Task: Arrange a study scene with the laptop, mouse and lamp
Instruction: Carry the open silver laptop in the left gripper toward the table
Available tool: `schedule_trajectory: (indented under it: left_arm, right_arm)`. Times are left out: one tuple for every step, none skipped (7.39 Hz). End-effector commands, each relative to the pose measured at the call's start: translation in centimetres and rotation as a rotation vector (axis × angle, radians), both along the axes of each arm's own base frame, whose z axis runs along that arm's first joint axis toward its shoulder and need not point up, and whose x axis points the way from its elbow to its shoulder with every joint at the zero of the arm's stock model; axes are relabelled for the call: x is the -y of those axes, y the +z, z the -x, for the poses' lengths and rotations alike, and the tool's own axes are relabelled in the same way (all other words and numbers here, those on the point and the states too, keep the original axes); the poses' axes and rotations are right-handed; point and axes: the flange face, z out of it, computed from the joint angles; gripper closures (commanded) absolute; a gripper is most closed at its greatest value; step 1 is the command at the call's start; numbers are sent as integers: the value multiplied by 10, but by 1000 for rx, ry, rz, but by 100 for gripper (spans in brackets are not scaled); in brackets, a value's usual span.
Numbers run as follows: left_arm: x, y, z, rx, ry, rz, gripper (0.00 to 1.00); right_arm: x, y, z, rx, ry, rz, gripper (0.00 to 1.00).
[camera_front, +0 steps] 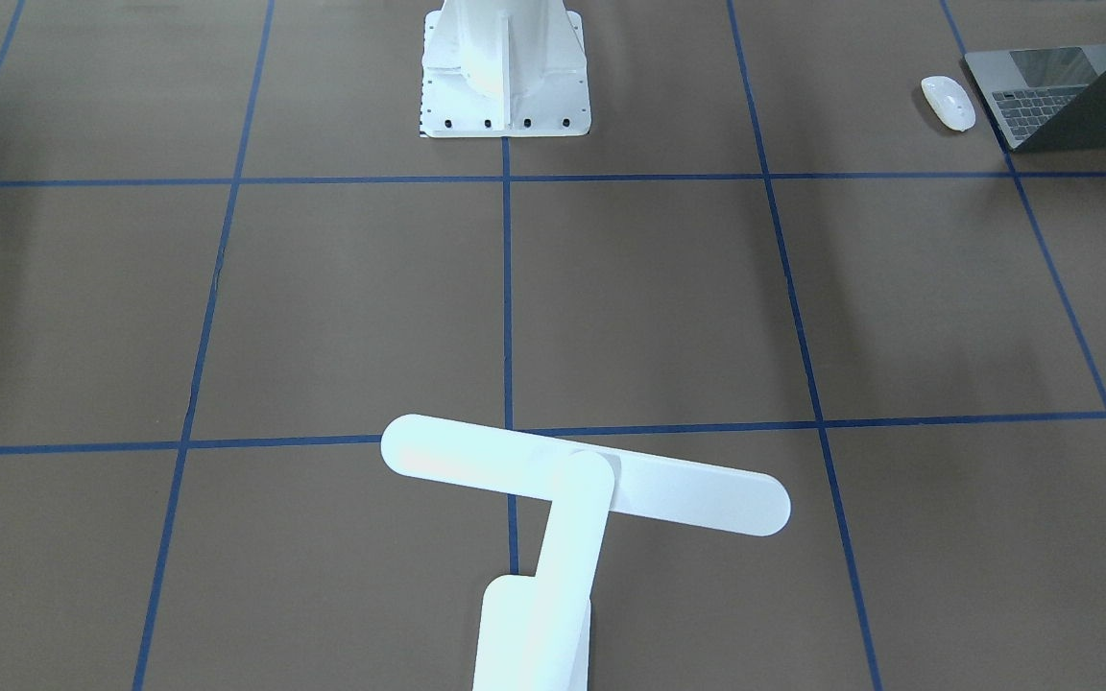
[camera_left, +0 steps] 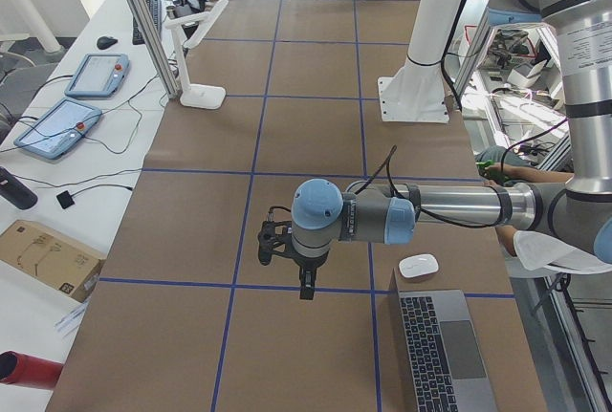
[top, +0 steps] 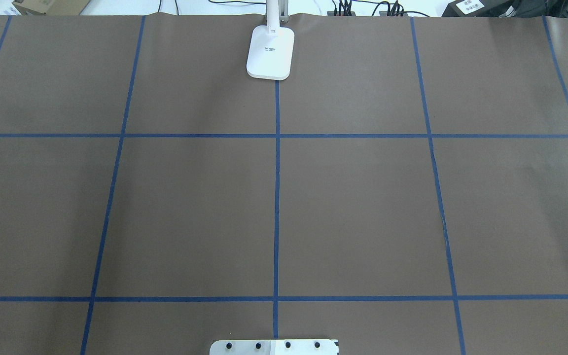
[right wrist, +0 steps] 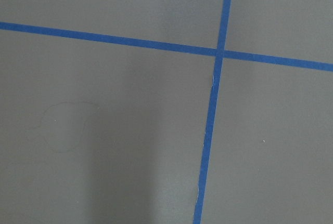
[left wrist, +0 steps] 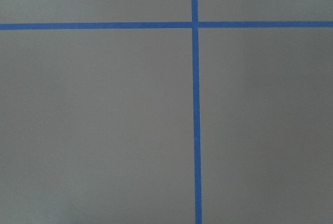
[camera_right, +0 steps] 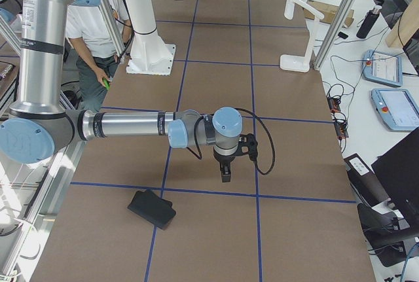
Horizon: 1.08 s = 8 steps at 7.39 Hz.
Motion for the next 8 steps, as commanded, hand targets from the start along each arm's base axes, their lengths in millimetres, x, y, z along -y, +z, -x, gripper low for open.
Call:
schedule_trajectory:
  left_arm:
    - [0, -1, 1, 1, -3, -1, 1]
    - [-3, 3, 4, 1, -15, 10, 1]
    - [-8, 12, 17, 2, -45, 26, 1]
    - [-14, 26, 29, 5, -79, 59, 1]
    - [-19, 43, 34, 1, -94, 98, 1]
    - [-35, 50, 68, -9, -193, 131, 1]
    - [-60, 53, 85, -31, -307, 256, 1]
    - [-63, 42, 86, -39, -389, 350, 1]
  right_arm:
    - [-1, -1, 2, 22, -2, 6, 1]
    - [-1, -2, 3, 35, -2, 8, 1]
    - [-1, -4, 3, 41, -4, 4, 1]
    - [2, -8, 3, 46, -5, -42, 1]
    - [1, -9, 5, 50, -4, -82, 1]
    - [1, -7, 5, 49, -5, -80, 1]
    - [1, -7, 5, 52, -5, -80, 1]
    - [-1, -8, 5, 59, -6, -83, 1]
